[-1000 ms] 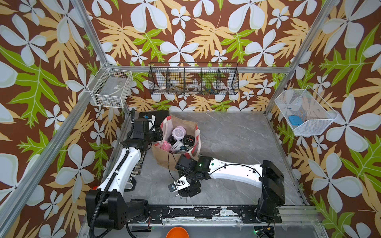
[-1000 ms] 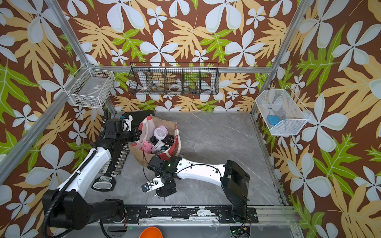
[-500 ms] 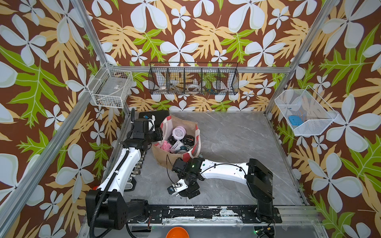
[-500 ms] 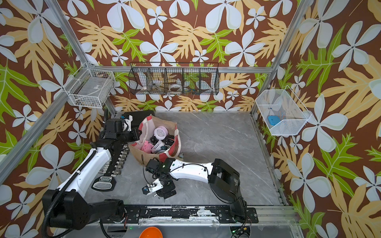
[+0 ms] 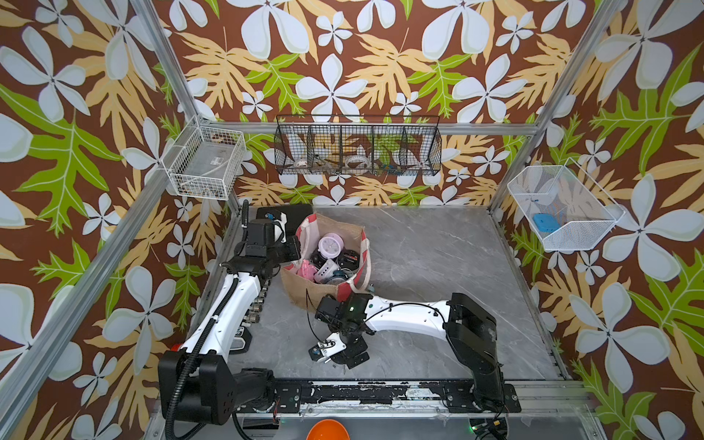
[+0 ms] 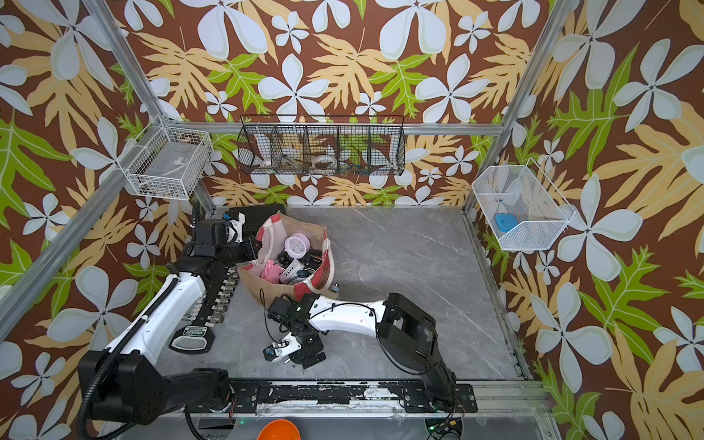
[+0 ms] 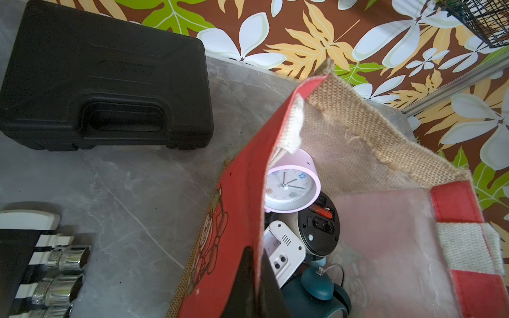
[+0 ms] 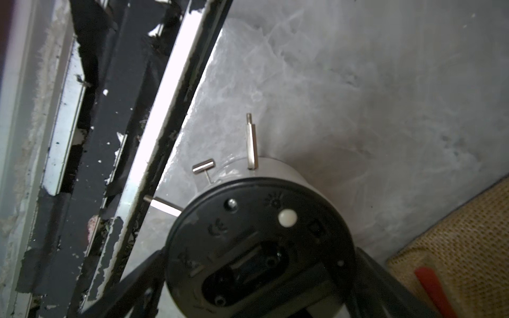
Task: Put the alarm clock into the canvas bag
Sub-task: Pick up the alarm from the center of the board.
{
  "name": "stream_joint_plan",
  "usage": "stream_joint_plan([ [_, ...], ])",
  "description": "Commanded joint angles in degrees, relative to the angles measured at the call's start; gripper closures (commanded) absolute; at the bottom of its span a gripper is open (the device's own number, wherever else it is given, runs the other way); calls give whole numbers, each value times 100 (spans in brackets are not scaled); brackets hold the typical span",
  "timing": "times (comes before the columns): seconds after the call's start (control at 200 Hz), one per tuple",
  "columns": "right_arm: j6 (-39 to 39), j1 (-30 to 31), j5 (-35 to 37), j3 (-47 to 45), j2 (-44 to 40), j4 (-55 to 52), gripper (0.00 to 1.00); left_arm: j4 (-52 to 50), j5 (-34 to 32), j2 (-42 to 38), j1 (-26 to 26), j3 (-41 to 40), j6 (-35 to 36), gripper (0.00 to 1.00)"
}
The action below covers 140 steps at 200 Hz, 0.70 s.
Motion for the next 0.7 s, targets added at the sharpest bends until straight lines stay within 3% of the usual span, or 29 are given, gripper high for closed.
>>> stream_joint_plan([
  [0.0, 84, -4, -7, 36, 27, -8, 0, 166, 83, -16, 4, 21, 24, 100],
  [0.696, 154, -3, -262, 62, 18, -86, 18, 161, 83, 18, 5, 20, 18, 100],
])
